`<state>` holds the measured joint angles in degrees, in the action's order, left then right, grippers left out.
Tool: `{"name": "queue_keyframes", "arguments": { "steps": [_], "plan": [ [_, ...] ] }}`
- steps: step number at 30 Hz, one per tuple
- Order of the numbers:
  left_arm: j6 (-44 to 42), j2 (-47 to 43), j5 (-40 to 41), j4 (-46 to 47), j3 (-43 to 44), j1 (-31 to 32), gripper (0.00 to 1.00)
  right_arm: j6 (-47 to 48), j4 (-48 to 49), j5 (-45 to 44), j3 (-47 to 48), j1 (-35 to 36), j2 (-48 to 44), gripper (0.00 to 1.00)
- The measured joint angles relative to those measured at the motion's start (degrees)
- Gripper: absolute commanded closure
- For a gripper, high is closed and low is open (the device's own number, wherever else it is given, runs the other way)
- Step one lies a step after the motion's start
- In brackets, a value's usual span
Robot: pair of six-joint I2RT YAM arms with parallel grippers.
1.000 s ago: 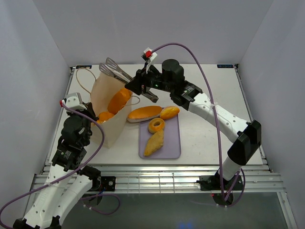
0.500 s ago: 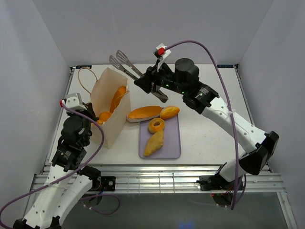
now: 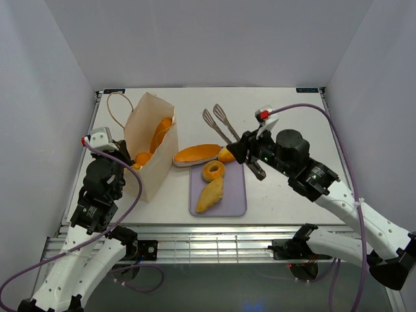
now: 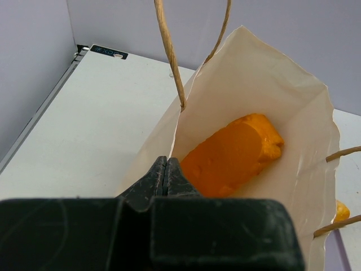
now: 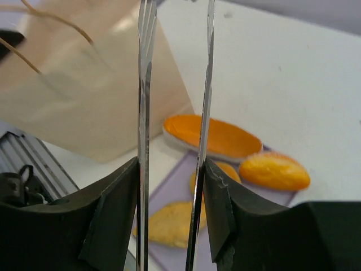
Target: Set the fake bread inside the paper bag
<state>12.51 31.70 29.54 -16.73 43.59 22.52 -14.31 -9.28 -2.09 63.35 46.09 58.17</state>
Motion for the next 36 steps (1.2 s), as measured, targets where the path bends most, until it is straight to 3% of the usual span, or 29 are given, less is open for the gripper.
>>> {"name": "queue_keyframes", "arguments": {
  "steps": [5, 11, 18, 23, 36],
  "plan": [
    [0.0, 0.0, -0.07, 0.0, -0.04, 0.0, 1.0, -3.43, -3.74, -4.76, -14.62, -0.26, -7.61, 0.46],
    [0.0, -0.31, -0.07, -0.09, -0.07, 0.0, 1.0, -6.34, -6.82, -7.72, -23.02, -0.37, -11.69, 0.45],
    [0.0, -0.61, -0.07, -0.22, -0.15, 0.0, 1.0, -7.91, -8.41, -11.98, -24.52, -0.83, -9.88, 0.43],
    [0.0, -1.27, -0.07, -0.46, -0.28, 0.0, 1.0, -9.94, -9.9, -12.5, -24.85, -5.77, -6.71, 0.42],
    [0.02, -1.9, -0.48, -0.83, -0.81, 0.0, 1.0, -13.14, -4.76, 1.92, -24.92, -18.88, -1.7, 0.4]
  ]
}}
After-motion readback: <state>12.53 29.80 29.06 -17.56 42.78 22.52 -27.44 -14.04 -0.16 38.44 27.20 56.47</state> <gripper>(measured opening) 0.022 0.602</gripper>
